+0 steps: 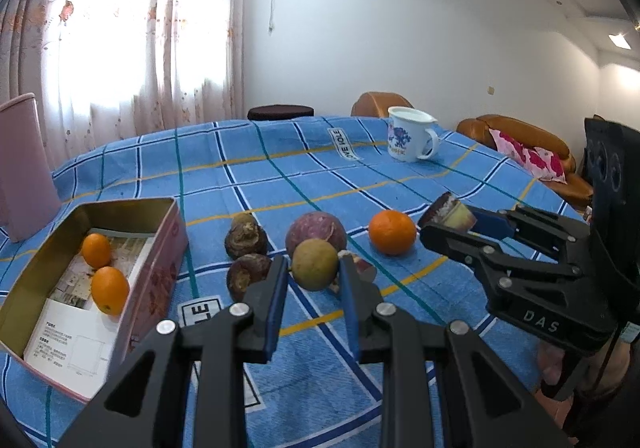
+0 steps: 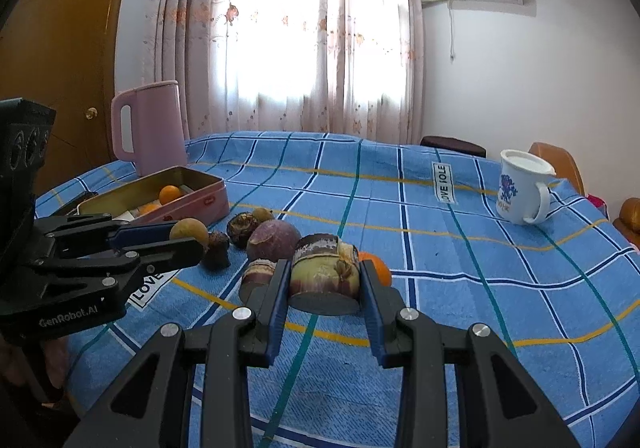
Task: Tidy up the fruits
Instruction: 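Grasp a wrapped cylindrical cake with the right gripper while the left grasps the yellow-green fruit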
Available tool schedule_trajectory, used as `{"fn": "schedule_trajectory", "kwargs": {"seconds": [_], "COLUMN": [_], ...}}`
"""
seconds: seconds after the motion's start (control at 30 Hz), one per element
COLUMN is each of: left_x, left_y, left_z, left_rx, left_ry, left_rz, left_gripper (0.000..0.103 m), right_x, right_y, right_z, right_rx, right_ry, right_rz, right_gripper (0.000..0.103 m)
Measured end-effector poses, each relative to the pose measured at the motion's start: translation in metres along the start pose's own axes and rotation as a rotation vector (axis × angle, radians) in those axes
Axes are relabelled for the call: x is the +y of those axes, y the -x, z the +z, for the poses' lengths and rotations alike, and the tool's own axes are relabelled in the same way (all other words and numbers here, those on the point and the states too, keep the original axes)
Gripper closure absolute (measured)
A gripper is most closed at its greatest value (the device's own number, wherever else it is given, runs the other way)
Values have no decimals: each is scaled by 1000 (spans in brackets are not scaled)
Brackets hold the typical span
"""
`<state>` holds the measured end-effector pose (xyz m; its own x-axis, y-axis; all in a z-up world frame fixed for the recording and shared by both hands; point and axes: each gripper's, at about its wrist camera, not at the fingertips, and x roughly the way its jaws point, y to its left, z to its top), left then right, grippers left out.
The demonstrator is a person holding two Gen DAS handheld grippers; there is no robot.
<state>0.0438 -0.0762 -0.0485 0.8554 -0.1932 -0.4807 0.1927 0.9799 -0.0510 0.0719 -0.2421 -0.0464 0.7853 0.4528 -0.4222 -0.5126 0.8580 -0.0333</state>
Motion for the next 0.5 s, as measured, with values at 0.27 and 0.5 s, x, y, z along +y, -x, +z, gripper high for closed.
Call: {"fn": "schedule_trajectory", "kwargs": {"seconds": [0.27, 0.5], "left_x": [2, 0], "left_y": [8, 19], "left_z": [1, 4], "left_rx": [-44, -96], "left_ry": [1, -12], "left_rz": [27, 56], "left_gripper": [76, 76], "right_x": [2, 5], "right_y": [8, 16], "right_z": [-1, -4], "right_rx": [-44, -90], "right_ry": [13, 25], "right_rz": [-1, -3], "right_gripper": [67, 67]}}
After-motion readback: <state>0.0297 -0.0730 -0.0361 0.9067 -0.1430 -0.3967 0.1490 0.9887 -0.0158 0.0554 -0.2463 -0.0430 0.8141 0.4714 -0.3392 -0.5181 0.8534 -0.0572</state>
